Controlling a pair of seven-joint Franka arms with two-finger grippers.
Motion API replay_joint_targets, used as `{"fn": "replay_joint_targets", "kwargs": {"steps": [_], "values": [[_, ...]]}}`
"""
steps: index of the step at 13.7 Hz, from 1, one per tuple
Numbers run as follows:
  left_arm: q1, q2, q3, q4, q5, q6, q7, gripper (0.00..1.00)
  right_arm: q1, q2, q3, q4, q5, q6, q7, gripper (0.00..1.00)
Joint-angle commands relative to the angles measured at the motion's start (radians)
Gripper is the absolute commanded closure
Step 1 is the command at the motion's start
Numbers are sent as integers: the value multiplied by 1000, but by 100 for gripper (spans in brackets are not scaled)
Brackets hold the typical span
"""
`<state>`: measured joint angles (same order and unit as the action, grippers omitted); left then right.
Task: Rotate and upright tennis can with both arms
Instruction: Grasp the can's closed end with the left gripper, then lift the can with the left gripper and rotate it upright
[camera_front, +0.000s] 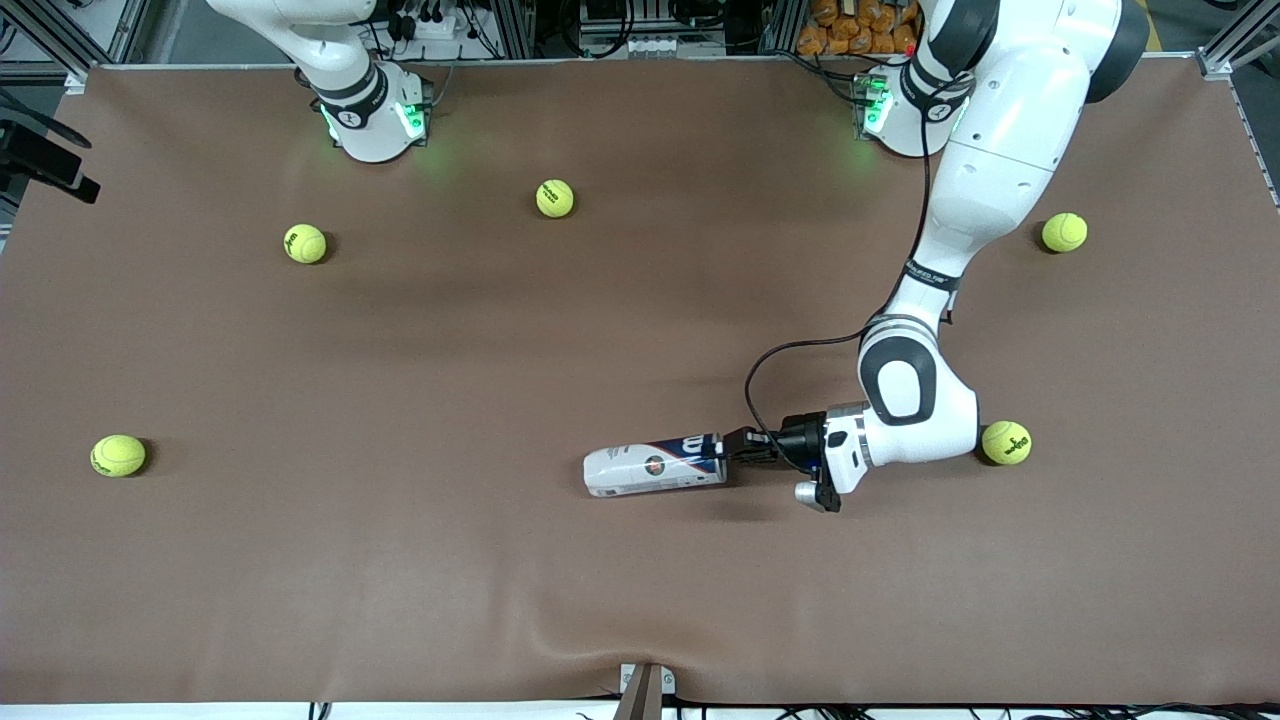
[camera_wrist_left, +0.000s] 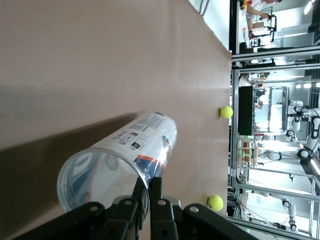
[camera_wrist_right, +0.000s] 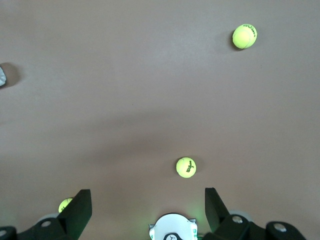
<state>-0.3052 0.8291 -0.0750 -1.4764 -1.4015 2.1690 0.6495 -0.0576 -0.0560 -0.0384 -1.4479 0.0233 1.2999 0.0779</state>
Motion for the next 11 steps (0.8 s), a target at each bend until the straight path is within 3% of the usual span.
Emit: {"fn": "replay_joint_targets", "kwargs": {"steps": [1,6,11], "values": [[-61,-36,29,19,53,29,-103,100,-1,-1,0,17,-6,4,16,0],[-110,-59,30,103,342,78,-446,100,-11,2,-8,18,-13,38,14,0],[-202,-192,32,117,730,77,-923,100,-2,2,-5,18,-11,49,14,0]]}}
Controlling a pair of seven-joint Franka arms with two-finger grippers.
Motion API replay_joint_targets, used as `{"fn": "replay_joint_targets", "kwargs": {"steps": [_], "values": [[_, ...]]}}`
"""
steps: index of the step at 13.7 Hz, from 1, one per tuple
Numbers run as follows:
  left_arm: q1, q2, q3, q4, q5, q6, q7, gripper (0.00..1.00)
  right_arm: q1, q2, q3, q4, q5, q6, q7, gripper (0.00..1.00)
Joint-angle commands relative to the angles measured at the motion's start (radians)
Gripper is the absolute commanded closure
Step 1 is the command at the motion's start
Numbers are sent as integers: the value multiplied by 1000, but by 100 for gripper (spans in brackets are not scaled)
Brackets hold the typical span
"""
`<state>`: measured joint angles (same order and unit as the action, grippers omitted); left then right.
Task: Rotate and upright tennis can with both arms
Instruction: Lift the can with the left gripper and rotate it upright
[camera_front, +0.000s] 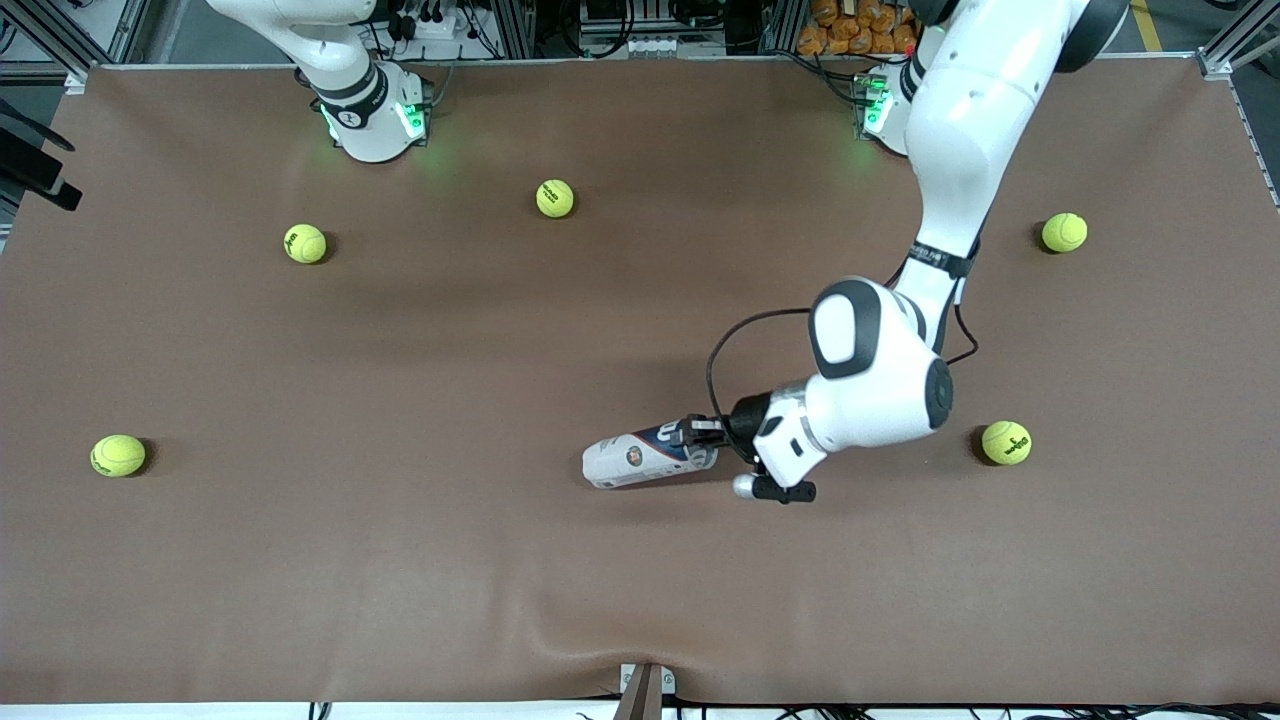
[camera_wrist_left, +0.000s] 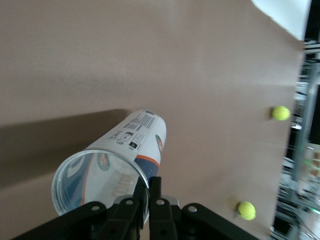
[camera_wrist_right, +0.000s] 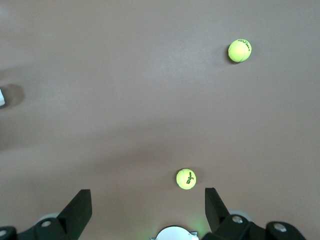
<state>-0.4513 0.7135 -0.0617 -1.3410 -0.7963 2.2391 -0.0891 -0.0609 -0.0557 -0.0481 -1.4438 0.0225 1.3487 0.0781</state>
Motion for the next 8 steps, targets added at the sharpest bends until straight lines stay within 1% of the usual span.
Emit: {"fn": "replay_joint_targets", "kwargs": {"steps": [1,2,3,5,6,8], "values": [[-67,-104,19,-18,243,-3,-304,100,0,2,5,14,-10,0,14,0],[-79,-127,7,-18,356,-12,-411,100,-2,2,5,14,-7,0,14,0],[-111,-140,5,-15,440,-33,-523,100,0,2,5,14,-6,0,14,0],[-183,-135,25,49,535,-111,-761,100,3,2,8,16,-9,-2,14,0],[-197,-132,29,69,590,-153,-835,100,1,2,8,16,-6,-2,14,0],[-249,-134,36,71,632,-228,-937,100,3,2,8,16,-6,-2,14,0]]}}
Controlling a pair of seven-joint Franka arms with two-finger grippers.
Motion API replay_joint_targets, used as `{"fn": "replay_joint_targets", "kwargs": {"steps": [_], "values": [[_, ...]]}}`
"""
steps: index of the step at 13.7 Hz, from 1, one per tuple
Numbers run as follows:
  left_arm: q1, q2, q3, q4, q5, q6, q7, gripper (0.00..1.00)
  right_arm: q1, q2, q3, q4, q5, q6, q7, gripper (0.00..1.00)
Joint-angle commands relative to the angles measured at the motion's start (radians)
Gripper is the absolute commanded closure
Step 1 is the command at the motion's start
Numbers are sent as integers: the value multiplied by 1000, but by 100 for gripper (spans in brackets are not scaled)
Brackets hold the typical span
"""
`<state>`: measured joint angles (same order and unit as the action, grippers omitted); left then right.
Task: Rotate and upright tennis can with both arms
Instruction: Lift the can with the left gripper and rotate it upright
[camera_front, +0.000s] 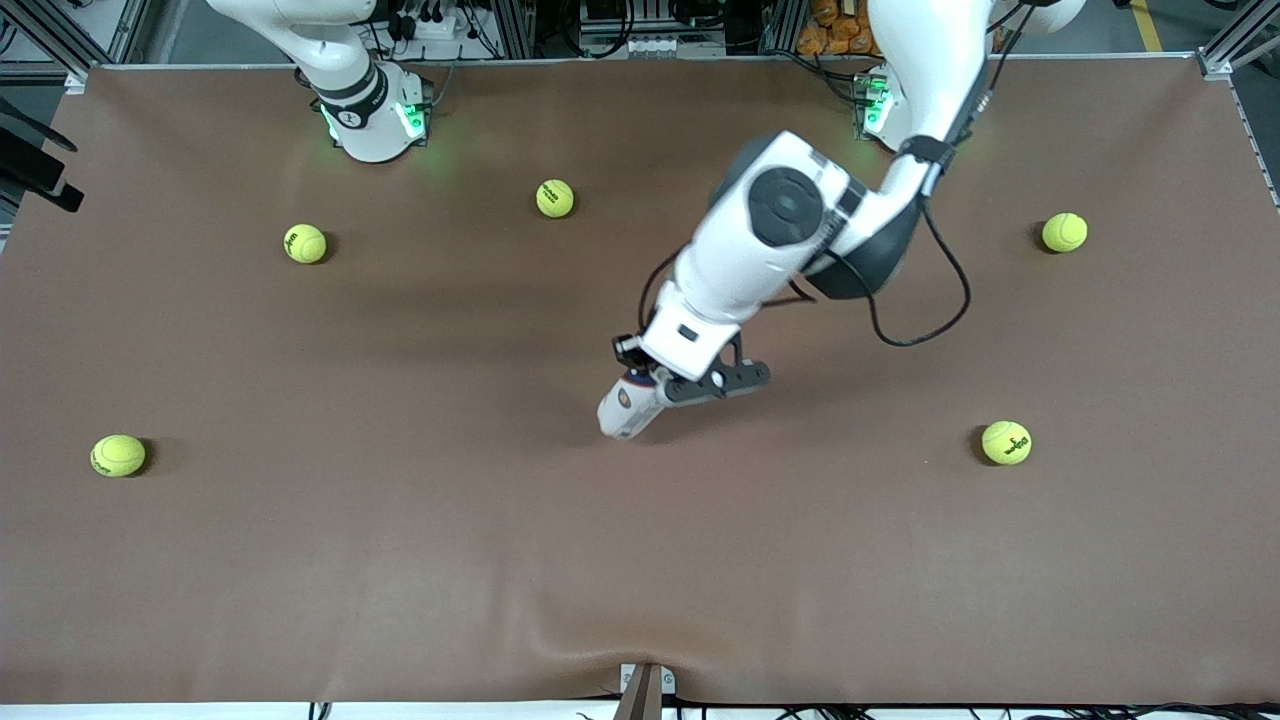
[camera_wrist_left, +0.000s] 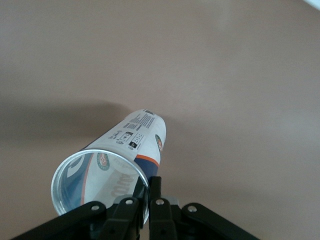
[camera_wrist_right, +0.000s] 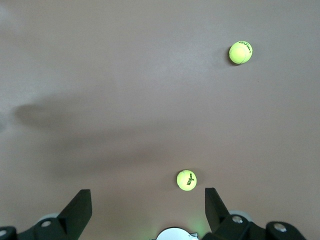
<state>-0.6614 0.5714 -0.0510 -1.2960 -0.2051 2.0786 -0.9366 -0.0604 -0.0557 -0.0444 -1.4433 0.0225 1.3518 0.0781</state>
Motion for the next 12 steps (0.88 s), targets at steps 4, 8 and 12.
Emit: {"fn": "replay_joint_targets", "kwargs": {"steps": [4,8,12], "values": [[-133,19,77,27,119,-227,-220,100,1,2,5,15,-6,-7,14,0],[-161,36,88,27,116,-244,-258,100,-1,2,3,15,-6,-7,14,0],[-191,79,86,69,116,-239,-314,100,-1,2,3,15,-7,-7,14,0]]}}
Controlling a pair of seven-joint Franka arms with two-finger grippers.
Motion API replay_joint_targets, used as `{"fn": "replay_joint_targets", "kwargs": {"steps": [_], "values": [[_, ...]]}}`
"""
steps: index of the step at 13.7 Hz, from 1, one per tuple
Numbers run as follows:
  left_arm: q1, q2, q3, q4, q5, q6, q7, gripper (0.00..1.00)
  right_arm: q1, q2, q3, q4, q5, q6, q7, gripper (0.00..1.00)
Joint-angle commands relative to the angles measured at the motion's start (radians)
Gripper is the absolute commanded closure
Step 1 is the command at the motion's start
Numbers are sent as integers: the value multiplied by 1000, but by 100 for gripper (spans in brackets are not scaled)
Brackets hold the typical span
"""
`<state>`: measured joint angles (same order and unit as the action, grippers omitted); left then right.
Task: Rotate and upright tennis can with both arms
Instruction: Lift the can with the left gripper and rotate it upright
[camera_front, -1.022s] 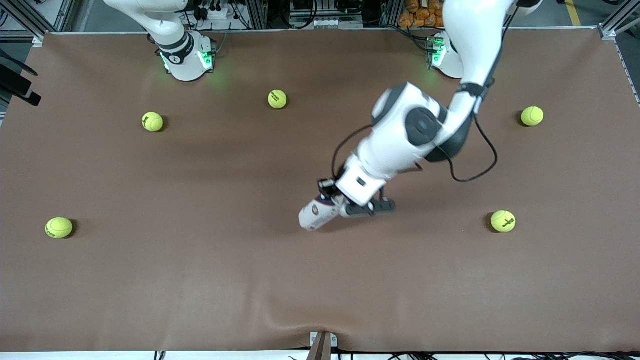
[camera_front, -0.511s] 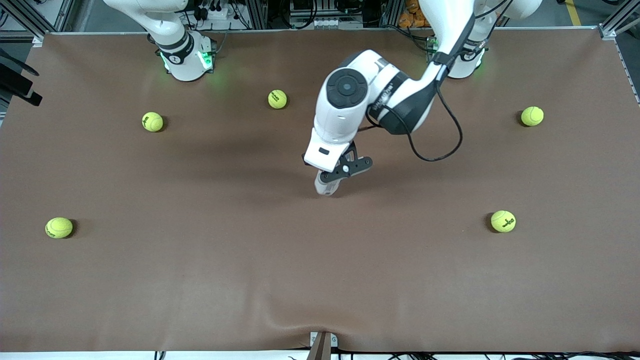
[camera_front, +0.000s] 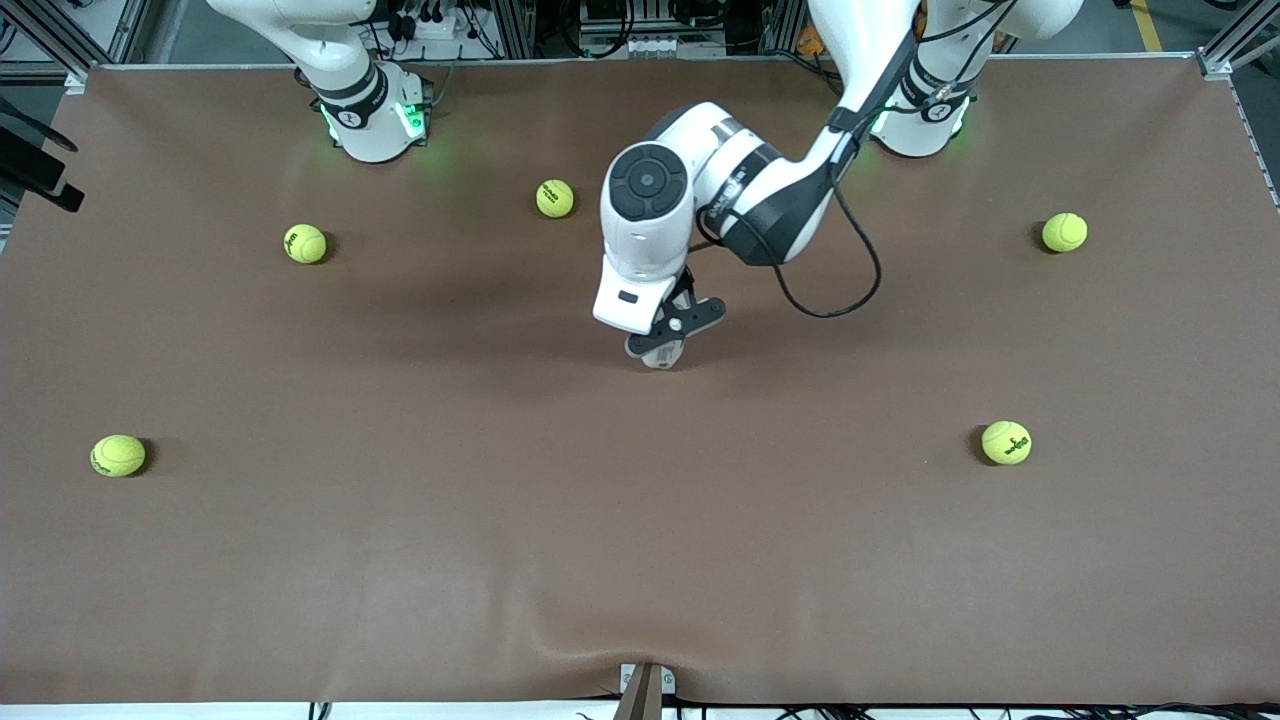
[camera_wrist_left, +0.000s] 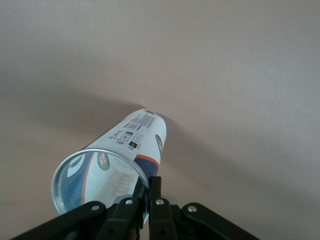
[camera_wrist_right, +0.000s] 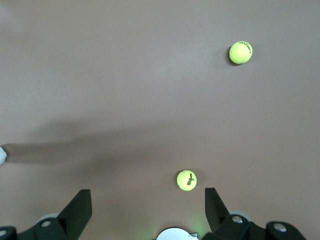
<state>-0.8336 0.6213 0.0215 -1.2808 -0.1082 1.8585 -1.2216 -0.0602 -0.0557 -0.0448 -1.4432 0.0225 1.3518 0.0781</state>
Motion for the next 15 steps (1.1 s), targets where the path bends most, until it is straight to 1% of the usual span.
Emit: {"fn": "replay_joint_targets", "kwargs": {"steps": [1,6,12,15], "values": [[-30,29,15,54,19,-18,-36,100,-1,2,3,15,-7,-7,14,0],[-56,51,29,54,21,-4,-62,100,-1,2,3,15,-7,-5,15,0],[-56,55,31,54,21,11,-61,100,-3,2,3,15,-9,-5,14,0],[-56,55,31,52,21,42,-59,100,-3,2,3,15,-9,-5,14,0]]}}
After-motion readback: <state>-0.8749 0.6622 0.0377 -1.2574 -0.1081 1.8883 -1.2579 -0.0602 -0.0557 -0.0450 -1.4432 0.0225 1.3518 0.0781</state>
